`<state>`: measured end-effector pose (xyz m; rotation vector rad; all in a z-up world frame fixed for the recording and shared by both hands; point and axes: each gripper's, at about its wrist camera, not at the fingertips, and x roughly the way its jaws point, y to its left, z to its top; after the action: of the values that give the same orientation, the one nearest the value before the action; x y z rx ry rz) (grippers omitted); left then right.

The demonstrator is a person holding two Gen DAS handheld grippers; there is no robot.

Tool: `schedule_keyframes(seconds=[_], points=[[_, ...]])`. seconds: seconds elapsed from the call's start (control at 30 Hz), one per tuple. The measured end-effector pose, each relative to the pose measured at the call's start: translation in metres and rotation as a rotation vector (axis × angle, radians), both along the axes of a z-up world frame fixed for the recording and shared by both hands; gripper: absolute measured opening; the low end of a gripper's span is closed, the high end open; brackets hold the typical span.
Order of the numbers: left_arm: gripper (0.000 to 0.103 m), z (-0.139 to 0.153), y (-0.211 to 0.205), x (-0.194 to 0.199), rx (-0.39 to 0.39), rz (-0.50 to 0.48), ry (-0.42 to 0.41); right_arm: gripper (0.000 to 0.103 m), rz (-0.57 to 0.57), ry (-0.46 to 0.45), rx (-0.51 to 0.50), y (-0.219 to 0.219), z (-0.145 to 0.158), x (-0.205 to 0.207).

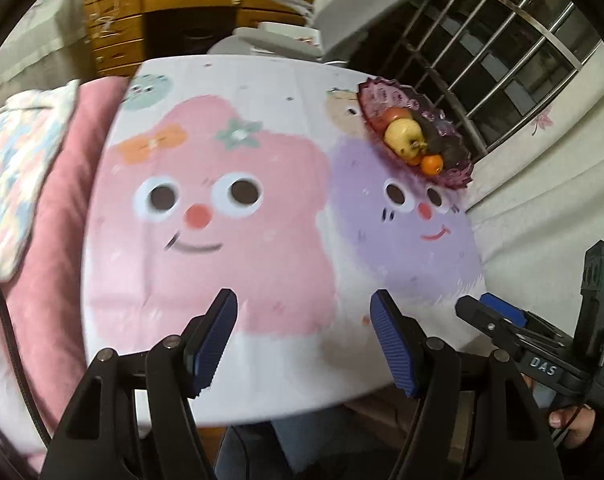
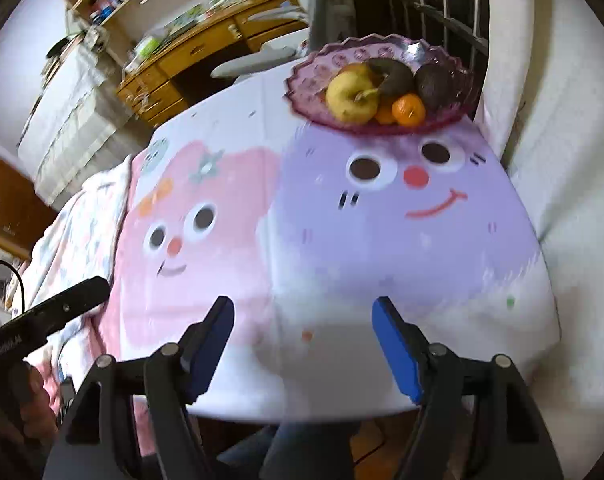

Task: Organize fruits

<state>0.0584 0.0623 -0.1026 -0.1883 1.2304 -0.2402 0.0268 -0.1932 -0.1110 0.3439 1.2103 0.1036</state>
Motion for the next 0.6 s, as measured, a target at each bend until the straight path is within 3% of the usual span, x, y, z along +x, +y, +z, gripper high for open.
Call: schedule_keyframes(seconds=[0.2, 0.47, 0.6], points=[[0.072, 0.035, 0.001, -0.043, 0.056, 0.054, -0.05, 0.081, 0.096, -0.019, -0.02, 0.009, 0.029, -0.033], [0.08, 0.079, -0.036, -0.057, 0.079, 0.077, -0.103, 0.084, 0.214, -0.034, -0.04, 0.005, 0.086, -0.055], [0.086, 0.104, -0.056, -0.07, 0.125, 0.063, -0.169, 0.085, 0.243, -0.076, -0.048, -0.003, 0.115, -0.063]])
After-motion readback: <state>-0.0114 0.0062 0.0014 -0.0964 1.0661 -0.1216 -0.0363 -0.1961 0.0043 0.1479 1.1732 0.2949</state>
